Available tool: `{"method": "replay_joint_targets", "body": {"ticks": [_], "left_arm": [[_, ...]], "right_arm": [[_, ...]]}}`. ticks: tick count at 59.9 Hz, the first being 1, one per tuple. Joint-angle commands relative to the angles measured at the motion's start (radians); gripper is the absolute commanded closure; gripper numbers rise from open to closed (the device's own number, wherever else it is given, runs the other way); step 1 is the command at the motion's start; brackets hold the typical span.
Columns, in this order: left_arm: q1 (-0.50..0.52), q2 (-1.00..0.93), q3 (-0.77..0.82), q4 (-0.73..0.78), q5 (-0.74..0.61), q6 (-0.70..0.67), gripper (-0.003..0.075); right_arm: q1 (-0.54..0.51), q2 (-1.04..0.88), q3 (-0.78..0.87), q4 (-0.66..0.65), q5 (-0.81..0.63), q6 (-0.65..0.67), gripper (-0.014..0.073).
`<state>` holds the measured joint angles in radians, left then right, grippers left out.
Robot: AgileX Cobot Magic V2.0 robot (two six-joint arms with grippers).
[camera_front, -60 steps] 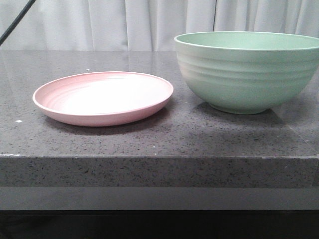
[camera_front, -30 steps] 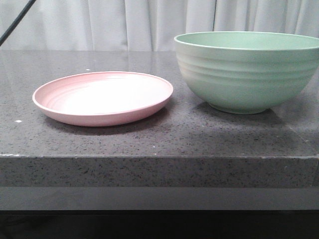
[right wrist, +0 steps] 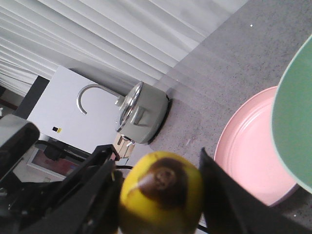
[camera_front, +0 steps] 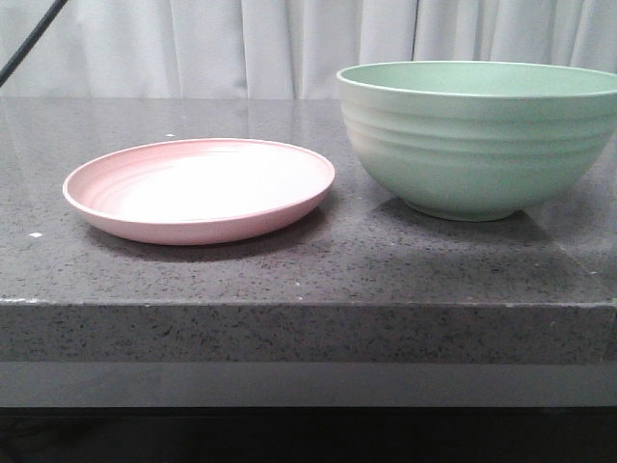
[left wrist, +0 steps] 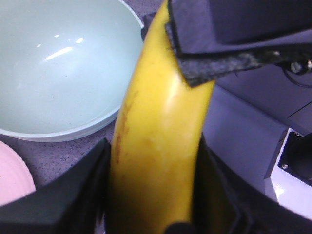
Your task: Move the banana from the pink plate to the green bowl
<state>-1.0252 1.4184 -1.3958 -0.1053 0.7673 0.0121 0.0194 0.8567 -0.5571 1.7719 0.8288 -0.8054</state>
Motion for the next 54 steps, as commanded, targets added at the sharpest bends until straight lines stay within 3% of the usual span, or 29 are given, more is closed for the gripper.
{"method": "replay_joint_targets", "body": {"ticks": [1, 8, 14, 21, 26, 42, 54], "left_arm": [[-0.009, -0.031, -0.032, -0.015, -0.064, -0.001, 0.0552], [-0.009, -0.031, -0.032, -0.015, -0.067, -0.001, 0.0535], [-0.009, -0.031, -0.032, -0.015, -0.069, -0.001, 0.0421], [-0.009, -0.031, -0.032, -0.015, -0.069, -0.001, 0.0236], [-0.009, -0.031, -0.032, -0.015, -0.069, -0.001, 0.0161], [-0.009, -0.031, -0.032, -0.015, -0.058, -0.001, 0.0153], [-0.009, -0.031, -0.032, -0.015, -0.055, -0.001, 0.0153]], "right_arm": [[-0.004, -0.005, -0.034, 0.122, 0.053, -0.019, 0.0344], [-0.004, -0.005, -0.034, 0.122, 0.052, -0.019, 0.0411], [-0.004, -0.005, -0.034, 0.122, 0.05, -0.019, 0.0425], [-0.004, -0.005, -0.034, 0.122, 0.047, -0.019, 0.0425], [-0.004, -0.005, -0.034, 0.122, 0.041, -0.021, 0.0425], [-0.005, 0.043, -0.134, 0.066, -0.088, -0.13, 0.0425], [-0.005, 0.209, -0.356, -0.173, -0.162, -0.207, 0.0425]]}}
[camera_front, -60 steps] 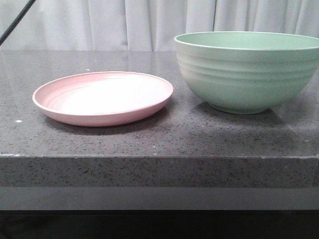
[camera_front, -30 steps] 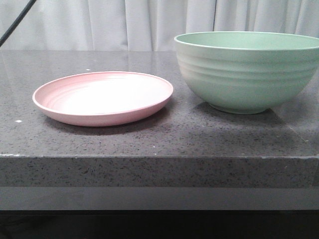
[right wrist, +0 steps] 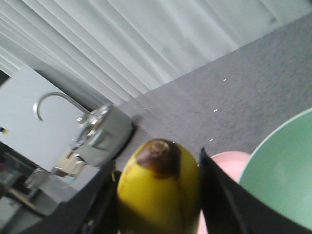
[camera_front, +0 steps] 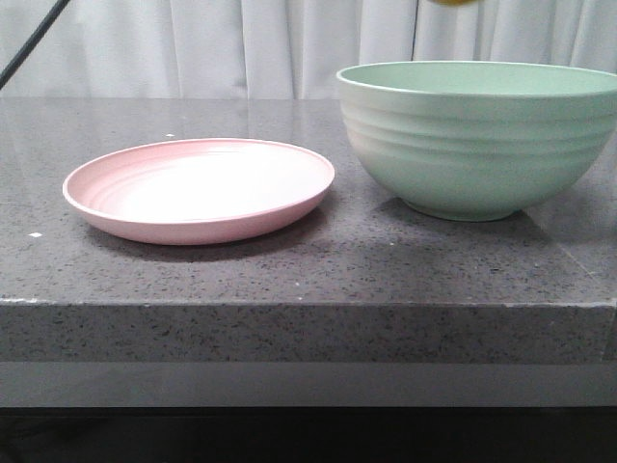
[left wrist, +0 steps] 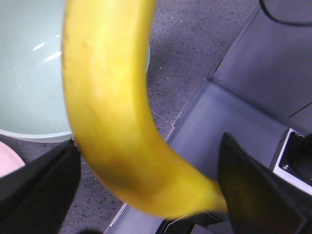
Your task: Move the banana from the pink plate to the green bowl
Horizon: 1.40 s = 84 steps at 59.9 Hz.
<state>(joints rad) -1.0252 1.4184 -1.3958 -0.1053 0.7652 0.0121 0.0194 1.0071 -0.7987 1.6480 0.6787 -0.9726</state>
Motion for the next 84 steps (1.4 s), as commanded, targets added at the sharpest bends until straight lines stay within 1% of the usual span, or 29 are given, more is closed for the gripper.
{"method": "replay_joint_targets", "body": {"ticks": [1, 7, 19, 25, 31, 35, 44, 55, 62, 67, 80, 83, 84], "left_arm": [[-0.009, -0.031, -0.032, -0.015, -0.051, -0.001, 0.0153], [-0.009, -0.031, -0.032, -0.015, -0.049, -0.001, 0.0153], [-0.009, -0.031, -0.032, -0.015, -0.049, -0.001, 0.0153], [-0.009, -0.031, -0.032, -0.015, -0.049, -0.001, 0.0153], [-0.009, -0.031, -0.032, -0.015, -0.049, -0.001, 0.0153], [-0.009, -0.031, -0.032, -0.015, -0.049, -0.001, 0.0153], [-0.009, -0.031, -0.032, -0.015, -0.049, -0.001, 0.0153], [-0.009, -0.031, -0.032, -0.015, -0.049, -0.001, 0.0153], [-0.009, -0.031, -0.032, -0.015, -0.049, -0.001, 0.0153], [-0.009, -0.031, -0.032, -0.015, -0.049, -0.001, 0.0153], [-0.009, -0.031, -0.032, -0.015, -0.049, -0.001, 0.0153], [-0.009, -0.031, -0.032, -0.015, -0.049, -0.001, 0.0154], [-0.009, -0.031, -0.032, -0.015, -0.049, -0.001, 0.0155]], "right_arm": [[-0.005, 0.082, -0.144, -0.068, -0.013, -0.039, 0.0425], [-0.005, 0.19, -0.281, -0.172, -0.013, -0.039, 0.0425], [-0.005, 0.399, -0.488, -0.299, -0.019, -0.039, 0.0424], [-0.005, 0.473, -0.537, -0.399, -0.023, -0.039, 0.0424], [-0.005, 0.525, -0.541, -0.487, -0.018, -0.039, 0.0417], [-0.005, 0.552, -0.54, -0.528, -0.005, -0.039, 0.039], [-0.005, 0.572, -0.54, -0.538, -0.005, -0.039, 0.0309], [-0.005, 0.572, -0.54, -0.538, -0.005, -0.039, 0.0247], [-0.005, 0.572, -0.54, -0.537, -0.005, -0.039, 0.0141], [-0.005, 0.572, -0.54, -0.536, -0.005, -0.039, 0.0085], [-0.005, 0.556, -0.54, -0.536, 0.017, -0.039, 0.0083], [-0.005, 0.538, -0.541, -0.538, 0.023, -0.039, 0.0119], [-0.005, 0.533, -0.541, -0.538, 0.024, -0.039, 0.0146]]}}
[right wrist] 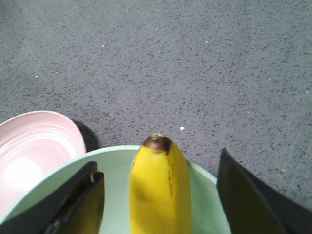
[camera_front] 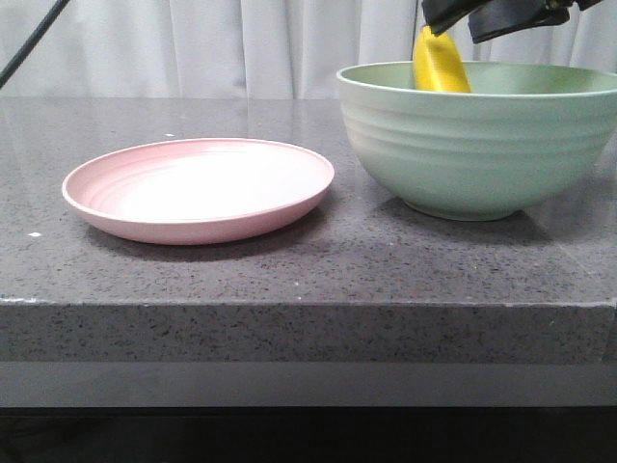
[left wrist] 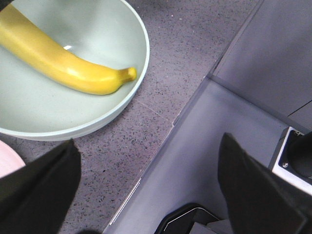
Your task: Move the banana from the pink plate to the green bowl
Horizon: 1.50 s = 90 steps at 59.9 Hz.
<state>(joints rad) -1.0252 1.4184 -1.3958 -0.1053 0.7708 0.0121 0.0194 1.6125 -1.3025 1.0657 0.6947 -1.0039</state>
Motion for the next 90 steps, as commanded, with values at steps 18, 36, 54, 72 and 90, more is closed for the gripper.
{"method": "replay_joint_targets", "body": {"ticks": [18, 36, 54, 72, 90], "left_arm": [[-0.009, -0.031, -0.032, -0.015, -0.055, -0.001, 0.0518], [0.028, -0.054, -0.032, 0.144, -0.172, -0.06, 0.0741], [0.253, -0.233, 0.021, 0.464, -0.221, -0.243, 0.0741], [0.38, -0.602, 0.434, 0.464, -0.373, -0.276, 0.0741], [0.38, -1.034, 0.825, 0.384, -0.382, -0.293, 0.0741]], "right_arm": [[-0.005, -0.186, -0.037, 0.045, 0.012, -0.008, 0.0655], [-0.005, -0.283, -0.032, 0.039, 0.068, -0.008, 0.0655], [0.044, -0.634, 0.21, -0.001, -0.216, -0.029, 0.0655], [0.136, -1.042, 0.556, 0.023, -0.372, -0.045, 0.0655], [0.135, -1.384, 0.824, 0.099, -0.307, -0.045, 0.0655]]}}
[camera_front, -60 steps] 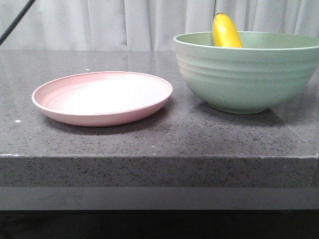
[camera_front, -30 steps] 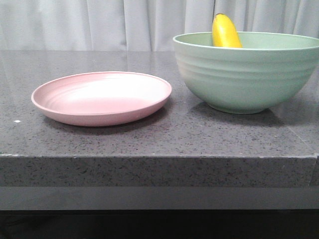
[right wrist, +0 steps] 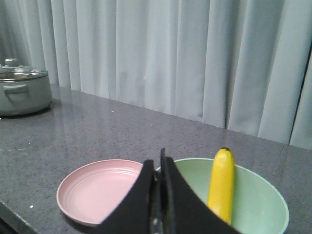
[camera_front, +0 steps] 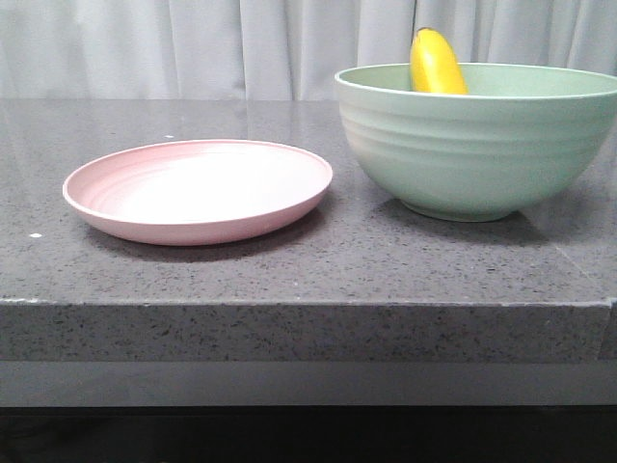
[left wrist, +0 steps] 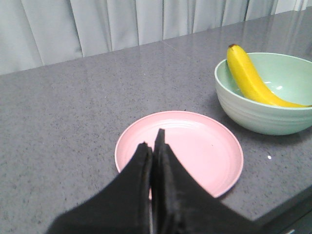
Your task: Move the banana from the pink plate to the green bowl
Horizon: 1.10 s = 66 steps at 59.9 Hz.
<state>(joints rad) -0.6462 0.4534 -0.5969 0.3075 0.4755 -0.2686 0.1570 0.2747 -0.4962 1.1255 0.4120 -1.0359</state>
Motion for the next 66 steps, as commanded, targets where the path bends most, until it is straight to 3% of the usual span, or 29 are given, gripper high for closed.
{"method": "replay_joint_targets", "body": {"ticks": [1, 17, 57, 66], "left_arm": [[0.001, -0.093, 0.044, -0.038, -0.087, -0.012, 0.0741], [0.001, -0.293, 0.147, -0.064, -0.085, -0.012, 0.0741], [0.001, -0.3, 0.147, -0.062, -0.081, -0.008, 0.0741], [0.001, -0.3, 0.147, -0.278, -0.078, 0.194, 0.0741]], "right_arm": [[-0.003, -0.062, 0.03, 0.039, -0.023, -0.013, 0.0655], [-0.003, -0.135, 0.09, 0.039, -0.016, -0.013, 0.0655], [-0.003, -0.135, 0.09, 0.039, -0.016, -0.013, 0.0655], [-0.003, -0.135, 0.09, 0.039, -0.016, -0.013, 0.0655]]}}
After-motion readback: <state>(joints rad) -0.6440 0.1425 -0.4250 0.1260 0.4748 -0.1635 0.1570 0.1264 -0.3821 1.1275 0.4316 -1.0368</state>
